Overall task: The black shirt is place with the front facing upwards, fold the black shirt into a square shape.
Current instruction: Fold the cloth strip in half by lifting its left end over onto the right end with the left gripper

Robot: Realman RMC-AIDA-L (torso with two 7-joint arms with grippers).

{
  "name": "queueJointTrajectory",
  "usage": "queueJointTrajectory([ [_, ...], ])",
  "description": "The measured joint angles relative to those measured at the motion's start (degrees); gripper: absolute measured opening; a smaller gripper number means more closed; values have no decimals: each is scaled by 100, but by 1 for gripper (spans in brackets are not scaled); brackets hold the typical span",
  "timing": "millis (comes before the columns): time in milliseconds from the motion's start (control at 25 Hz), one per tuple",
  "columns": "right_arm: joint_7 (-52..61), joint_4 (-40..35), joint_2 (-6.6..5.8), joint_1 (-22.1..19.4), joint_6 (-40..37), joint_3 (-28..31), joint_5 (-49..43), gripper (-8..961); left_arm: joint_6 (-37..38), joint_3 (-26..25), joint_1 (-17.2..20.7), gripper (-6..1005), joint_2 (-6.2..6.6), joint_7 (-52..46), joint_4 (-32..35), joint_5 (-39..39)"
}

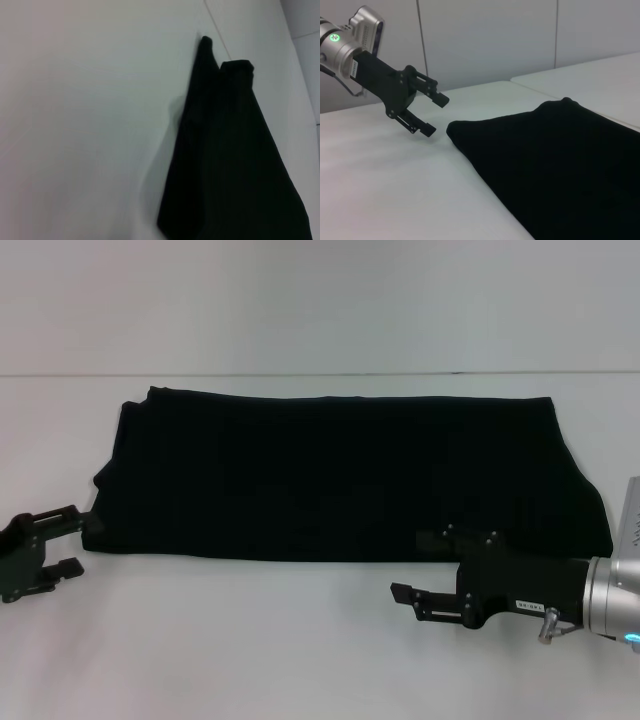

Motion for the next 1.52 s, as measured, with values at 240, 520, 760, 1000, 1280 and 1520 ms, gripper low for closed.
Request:
queueJointTrajectory([
  [240,-2,47,-2,-4,6,-5,0,825,-299,3,-27,807,-41,-7,-66,-9],
  [520,-2,60,-5,-6,20,18,-4,825,-522,7,-156,807,-67,-10,-246,-1],
  [760,-2,115,-4,18,21,32,-5,825,-764,7,-283,807,-72,-13,-397,-29],
  [1000,3,126,-4,32,28,44,-4,826,-961,92,-497,806,-98,14,-507,1],
  [1280,16,126,-4,8,28,63,113,826,-1170,280,-619,749,-133,66,-477,63],
  [1520,30,123,-4,4,27,64,146,826,-1222,371,-596,618,-287,233,-176,154],
])
